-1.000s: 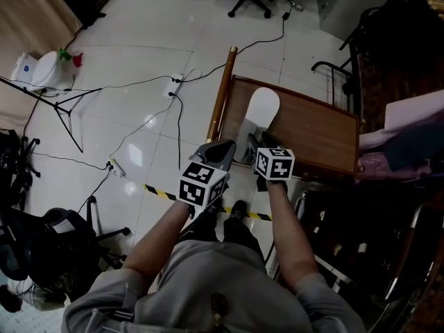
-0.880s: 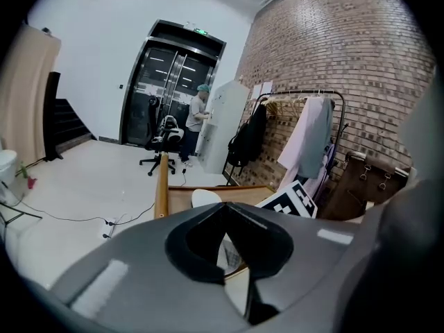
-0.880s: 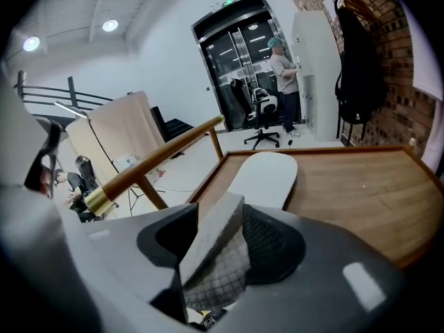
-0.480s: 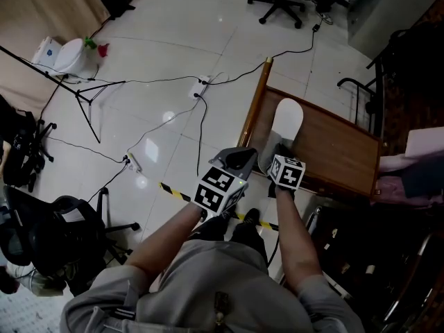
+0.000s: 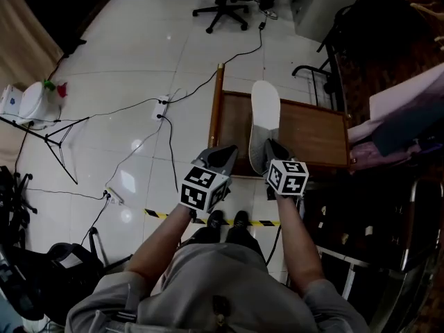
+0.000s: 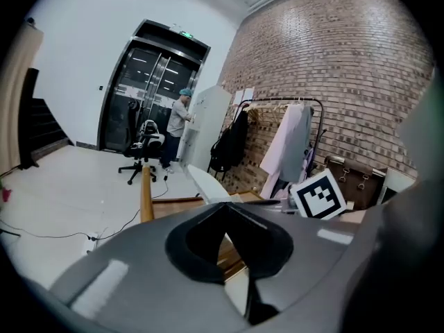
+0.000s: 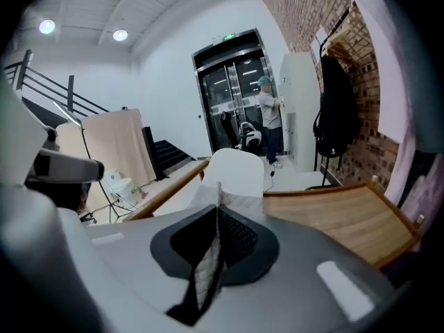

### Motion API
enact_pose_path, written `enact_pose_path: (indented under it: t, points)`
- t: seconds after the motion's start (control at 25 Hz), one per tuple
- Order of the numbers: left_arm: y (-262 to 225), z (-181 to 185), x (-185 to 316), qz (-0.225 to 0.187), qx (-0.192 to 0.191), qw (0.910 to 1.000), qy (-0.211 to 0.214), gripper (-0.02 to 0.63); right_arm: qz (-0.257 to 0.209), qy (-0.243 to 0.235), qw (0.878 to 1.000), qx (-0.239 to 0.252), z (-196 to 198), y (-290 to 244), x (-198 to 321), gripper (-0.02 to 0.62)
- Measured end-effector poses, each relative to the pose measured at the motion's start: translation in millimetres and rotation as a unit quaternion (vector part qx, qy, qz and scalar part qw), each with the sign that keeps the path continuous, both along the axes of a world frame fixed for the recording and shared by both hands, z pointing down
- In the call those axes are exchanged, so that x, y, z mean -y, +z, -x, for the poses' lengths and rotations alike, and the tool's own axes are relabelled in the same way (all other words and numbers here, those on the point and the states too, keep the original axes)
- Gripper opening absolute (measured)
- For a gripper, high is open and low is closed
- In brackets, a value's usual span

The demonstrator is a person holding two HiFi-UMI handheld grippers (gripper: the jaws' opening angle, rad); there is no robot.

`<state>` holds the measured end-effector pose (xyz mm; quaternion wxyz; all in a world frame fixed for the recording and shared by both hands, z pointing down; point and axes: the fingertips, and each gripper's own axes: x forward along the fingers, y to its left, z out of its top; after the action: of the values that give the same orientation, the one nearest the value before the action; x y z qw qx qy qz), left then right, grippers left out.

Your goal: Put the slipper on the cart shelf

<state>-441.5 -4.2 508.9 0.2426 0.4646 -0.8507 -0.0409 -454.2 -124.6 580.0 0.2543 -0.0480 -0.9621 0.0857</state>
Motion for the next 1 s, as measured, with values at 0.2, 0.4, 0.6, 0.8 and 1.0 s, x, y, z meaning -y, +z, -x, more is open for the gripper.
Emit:
enact_pose_path:
  t: [0.2, 0.4, 0.6, 0.8, 1.0]
  points:
    - [-19, -7, 28, -0.019, 0.021, 0.9985, 0.046, 0.008, -0.010, 0.034, 0.998, 0.058, -40, -58, 25, 0.006]
    - [-35, -32, 71, -0.043, 0.035, 0.9914, 0.118, 0.008, -0.030, 0.087, 0.992, 0.088, -96, -98, 52, 0.006]
    - [-45, -84, 115, -0.058, 0.042, 0.9764, 0.204, 0.008, -0.029, 0.131, 0.984, 0.115, -164, -118, 69, 0.006]
    - [-56, -135, 146, -0.071, 0.032, 0.9596, 0.270, 0.008, -0.044, 0.179, 0.976, 0.117, -236, -131, 78, 0.006]
    - [-59, -204, 176, -0.067, 0.027, 0.9392, 0.336, 0.008, -0.055, 0.231, 0.965, 0.112, -329, -134, 94, 0.006]
